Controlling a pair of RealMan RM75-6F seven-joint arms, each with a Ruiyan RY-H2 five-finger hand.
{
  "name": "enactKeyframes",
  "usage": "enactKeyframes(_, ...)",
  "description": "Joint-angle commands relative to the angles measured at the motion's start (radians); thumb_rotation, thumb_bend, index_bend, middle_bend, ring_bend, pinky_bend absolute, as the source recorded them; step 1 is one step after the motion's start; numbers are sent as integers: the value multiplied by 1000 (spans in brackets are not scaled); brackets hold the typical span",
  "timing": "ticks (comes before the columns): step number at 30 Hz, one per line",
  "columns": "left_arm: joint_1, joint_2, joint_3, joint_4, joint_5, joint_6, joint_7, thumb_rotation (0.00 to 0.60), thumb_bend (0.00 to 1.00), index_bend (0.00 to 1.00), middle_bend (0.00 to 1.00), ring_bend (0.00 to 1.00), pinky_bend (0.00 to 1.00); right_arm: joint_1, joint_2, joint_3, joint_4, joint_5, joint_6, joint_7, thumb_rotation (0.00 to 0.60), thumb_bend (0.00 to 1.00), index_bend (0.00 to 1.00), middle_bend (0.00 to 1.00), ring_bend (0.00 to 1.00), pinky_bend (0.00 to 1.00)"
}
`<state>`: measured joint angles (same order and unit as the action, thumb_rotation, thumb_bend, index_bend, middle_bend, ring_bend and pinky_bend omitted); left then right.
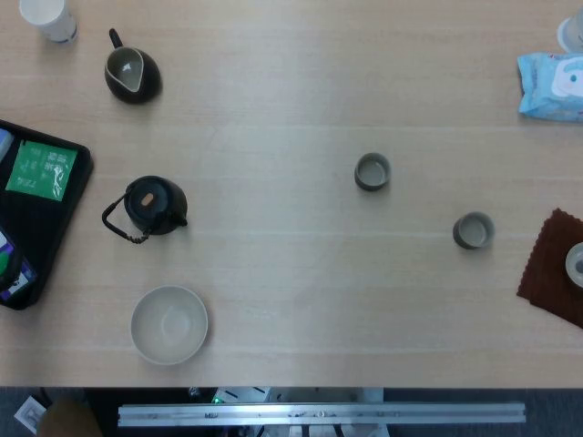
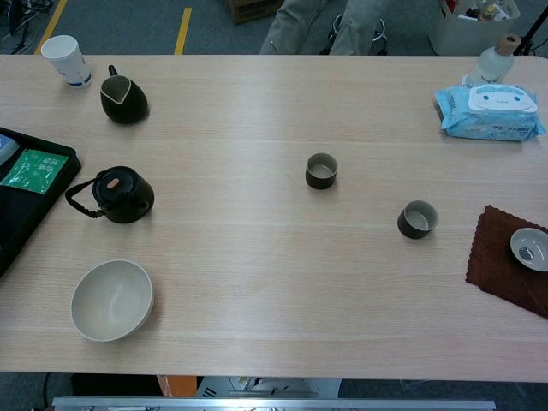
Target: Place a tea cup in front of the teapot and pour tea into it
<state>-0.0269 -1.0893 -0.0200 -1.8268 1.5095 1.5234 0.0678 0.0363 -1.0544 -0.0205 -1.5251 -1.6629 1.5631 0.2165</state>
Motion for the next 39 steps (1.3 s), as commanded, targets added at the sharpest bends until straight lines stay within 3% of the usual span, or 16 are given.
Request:
enactKeyframes(1,0,0,1,1,0,-1,1,600,307,111,134,77,0,0,1,0,0,0,0,0,600,183,367,378,262,216)
enactKeyframes(18,-21,12,-8,12,24,-11,-27,600,307,112,137,77,0,20,22,19,-32,-5,0,-16,600,183,367,378,262,216)
enactKeyframes(30,-103,58,15,25,98,-129,-119,600,306,119,138,79,0,43,38,63,-71,31,-5,-46,600,184,367,378,257,216)
enactKeyframes(39,-178,47,23,47,157,-205,-161,600,292,237,263,166,0,70,43,74,-84,38,-37,-64,600,184,367,378,256,216)
